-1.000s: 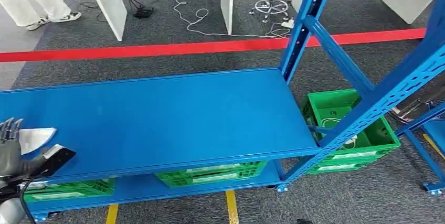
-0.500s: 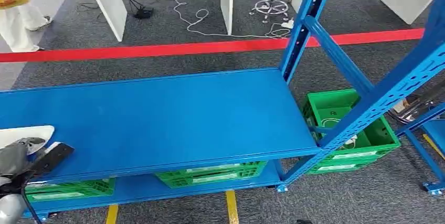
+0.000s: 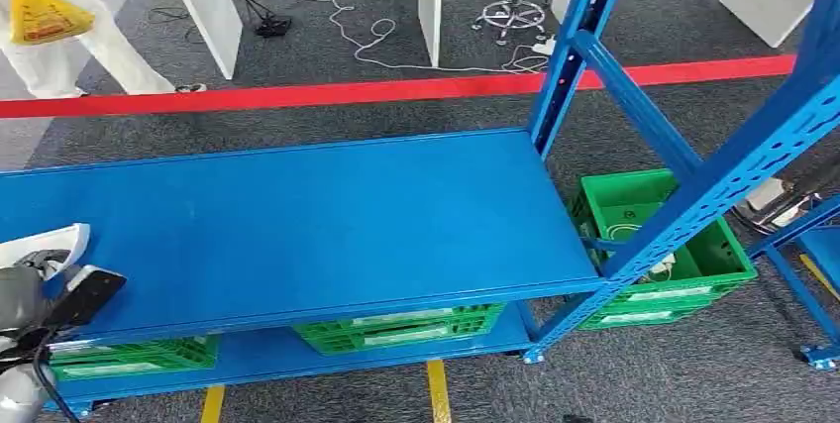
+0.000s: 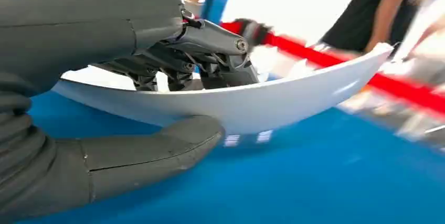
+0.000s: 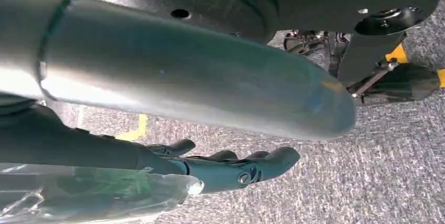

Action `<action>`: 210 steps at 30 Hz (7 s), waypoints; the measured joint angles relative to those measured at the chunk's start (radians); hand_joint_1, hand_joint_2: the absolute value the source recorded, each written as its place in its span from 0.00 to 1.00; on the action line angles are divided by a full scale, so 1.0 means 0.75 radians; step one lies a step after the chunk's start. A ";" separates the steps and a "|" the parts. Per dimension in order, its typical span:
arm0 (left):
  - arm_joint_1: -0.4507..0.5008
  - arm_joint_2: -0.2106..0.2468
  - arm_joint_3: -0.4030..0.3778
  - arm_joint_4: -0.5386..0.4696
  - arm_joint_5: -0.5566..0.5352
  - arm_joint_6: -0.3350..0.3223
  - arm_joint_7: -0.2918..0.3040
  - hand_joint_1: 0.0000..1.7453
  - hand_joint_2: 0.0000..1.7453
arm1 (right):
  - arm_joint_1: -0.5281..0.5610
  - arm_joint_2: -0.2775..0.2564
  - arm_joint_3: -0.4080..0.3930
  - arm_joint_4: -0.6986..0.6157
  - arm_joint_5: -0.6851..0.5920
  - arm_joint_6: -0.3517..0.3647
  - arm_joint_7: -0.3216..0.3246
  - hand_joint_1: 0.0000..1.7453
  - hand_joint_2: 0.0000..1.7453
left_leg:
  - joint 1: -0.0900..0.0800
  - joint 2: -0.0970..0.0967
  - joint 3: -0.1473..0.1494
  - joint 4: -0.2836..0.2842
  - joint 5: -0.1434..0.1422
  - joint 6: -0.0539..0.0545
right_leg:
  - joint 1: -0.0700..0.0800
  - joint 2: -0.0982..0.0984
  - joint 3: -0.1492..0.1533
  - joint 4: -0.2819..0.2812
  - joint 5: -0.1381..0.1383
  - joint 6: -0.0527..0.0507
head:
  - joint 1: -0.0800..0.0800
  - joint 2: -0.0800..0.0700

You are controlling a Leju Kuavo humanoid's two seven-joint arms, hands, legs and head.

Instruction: Take the parts from the cabinet and place them on the table.

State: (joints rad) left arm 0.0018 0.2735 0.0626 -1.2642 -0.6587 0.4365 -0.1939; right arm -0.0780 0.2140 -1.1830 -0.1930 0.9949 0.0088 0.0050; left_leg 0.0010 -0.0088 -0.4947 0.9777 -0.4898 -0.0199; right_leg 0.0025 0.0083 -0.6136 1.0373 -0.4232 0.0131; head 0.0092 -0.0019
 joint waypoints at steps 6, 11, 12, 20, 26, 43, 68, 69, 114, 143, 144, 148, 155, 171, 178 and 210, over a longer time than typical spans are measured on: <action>0.015 -0.044 -0.001 -0.024 0.017 0.022 -0.034 1.00 1.00 | 0.000 0.000 -0.001 0.000 0.001 -0.001 -0.004 0.00 0.00 | 0.000 0.000 -0.001 0.000 0.000 0.000 | -0.001 0.001 0.000 0.000 0.000 0.000 | 0.000 0.000; 0.034 -0.079 0.009 -0.059 0.088 0.169 -0.244 1.00 1.00 | 0.000 0.000 -0.001 -0.001 0.009 -0.002 -0.007 0.00 0.00 | 0.000 0.000 -0.001 0.000 0.000 0.000 | -0.001 0.001 -0.002 0.000 0.000 0.000 | -0.001 0.000; 0.044 -0.098 0.010 -0.091 0.114 0.224 -0.323 1.00 1.00 | 0.000 0.000 -0.001 0.000 0.014 -0.004 -0.008 0.00 0.00 | 0.000 0.000 -0.001 0.000 0.000 0.000 | -0.001 0.001 -0.002 0.000 0.000 0.000 | -0.001 0.000; 0.079 -0.232 -0.008 -0.367 0.261 0.313 -0.495 1.00 1.00 | -0.003 0.001 0.000 0.000 0.029 -0.004 -0.012 0.00 0.00 | 0.000 0.000 -0.004 0.000 -0.001 0.001 | -0.001 0.001 -0.002 -0.001 0.000 0.000 | 0.000 0.000; 0.072 -0.293 -0.024 -0.477 0.677 0.019 -0.608 1.00 1.00 | -0.003 0.002 0.000 0.000 0.027 -0.004 -0.022 0.00 0.00 | 0.000 0.000 -0.003 0.000 -0.001 0.000 | 0.000 0.001 -0.004 -0.001 0.000 0.001 | -0.001 0.000; 0.071 -0.335 -0.153 -0.772 0.907 -0.392 -0.646 1.00 1.00 | -0.005 0.003 0.000 0.000 0.024 0.008 -0.034 0.00 0.00 | 0.000 0.001 -0.007 0.000 -0.001 0.001 | -0.001 0.002 -0.005 -0.001 0.000 0.001 | 0.000 0.000; 0.168 -0.258 -0.304 -0.845 0.402 0.223 -0.674 1.00 1.00 | -0.008 -0.001 0.002 0.000 0.063 0.015 -0.032 0.00 0.00 | 0.026 0.013 -0.010 -0.020 0.037 0.024 | -0.030 -0.002 -0.047 0.210 -0.078 0.072 | 0.005 0.000; 0.169 -0.257 -0.305 -0.845 0.401 0.229 -0.674 1.00 1.00 | -0.010 -0.002 0.002 0.000 0.063 0.015 -0.032 0.00 0.00 | 0.034 0.012 -0.011 -0.013 0.033 0.013 | -0.035 -0.004 0.019 0.092 -0.031 0.080 | 0.006 0.000; 0.243 -0.237 -0.293 -0.848 0.379 0.271 -0.674 1.00 1.00 | -0.020 -0.004 0.034 0.001 0.102 -0.033 -0.171 0.00 0.00 | 0.017 0.011 -0.132 0.284 0.002 -0.058 | -0.005 -0.014 0.010 -0.065 0.026 -0.025 | 0.010 0.000; 0.279 -0.241 -0.259 -0.877 0.381 0.262 -0.674 1.00 1.00 | -0.017 -0.010 0.046 0.000 0.120 -0.046 -0.189 0.00 0.00 | 0.023 0.011 -0.256 0.378 -0.025 -0.055 | 0.008 -0.021 0.118 -0.136 -0.013 -0.027 | 0.016 0.000; 0.279 -0.241 -0.257 -0.877 0.378 0.262 -0.675 1.00 1.00 | -0.017 -0.010 0.047 0.001 0.122 -0.046 -0.189 0.00 0.00 | 0.027 0.011 -0.206 0.314 0.033 -0.063 | 0.000 -0.021 0.100 -0.125 -0.008 -0.019 | 0.015 0.000; 0.277 -0.243 -0.257 -0.879 0.367 0.272 -0.674 1.00 1.00 | -0.018 -0.012 0.051 0.000 0.130 -0.040 -0.194 0.00 0.00 | 0.038 0.002 -0.005 0.000 0.018 -0.066 | -0.004 -0.014 0.039 -0.056 -0.006 0.015 | 0.011 0.000; 0.300 -0.250 -0.255 -0.887 0.362 0.290 -0.674 1.00 1.00 | -0.010 -0.012 0.071 0.000 0.148 -0.039 -0.200 0.00 0.00 | 0.030 -0.002 -0.051 0.003 0.028 0.023 | -0.012 -0.014 -0.104 0.253 -0.186 0.051 | 0.016 0.000; 0.326 -0.256 -0.253 -0.906 0.364 0.303 -0.674 1.00 1.00 | -0.005 -0.014 0.085 0.000 0.154 -0.040 -0.201 0.00 0.00 | 0.015 -0.009 -0.254 0.348 -0.124 -0.049 | -0.003 -0.027 0.105 -0.067 -0.057 -0.031 | 0.005 0.000; 0.323 -0.258 -0.252 -0.907 0.366 0.303 -0.674 1.00 1.00 | -0.007 -0.013 0.090 0.000 0.155 -0.040 -0.201 0.00 0.00 | -0.004 0.107 -0.035 -0.023 0.039 -0.024 | 0.015 -0.109 0.090 -0.046 -0.058 -0.013 | -0.001 0.000; 0.354 -0.265 -0.235 -0.929 0.358 0.318 -0.675 1.00 1.00 | -0.002 -0.012 0.103 0.001 0.168 -0.027 -0.193 0.00 0.00 | -0.010 0.085 -0.064 -0.006 0.053 -0.003 | 0.017 -0.117 0.093 -0.028 -0.079 -0.015 | -0.005 0.000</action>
State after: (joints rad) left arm 0.2670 0.0744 -0.1137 -1.9608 -0.3899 0.6752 -0.7000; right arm -0.0793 0.2052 -1.1059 -0.1926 1.1208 -0.0114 -0.1396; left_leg -0.0063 0.0548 -0.5425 0.9729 -0.4498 -0.0219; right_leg 0.0153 -0.0793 -0.5437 1.0163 -0.4828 0.0021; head 0.0053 -0.0019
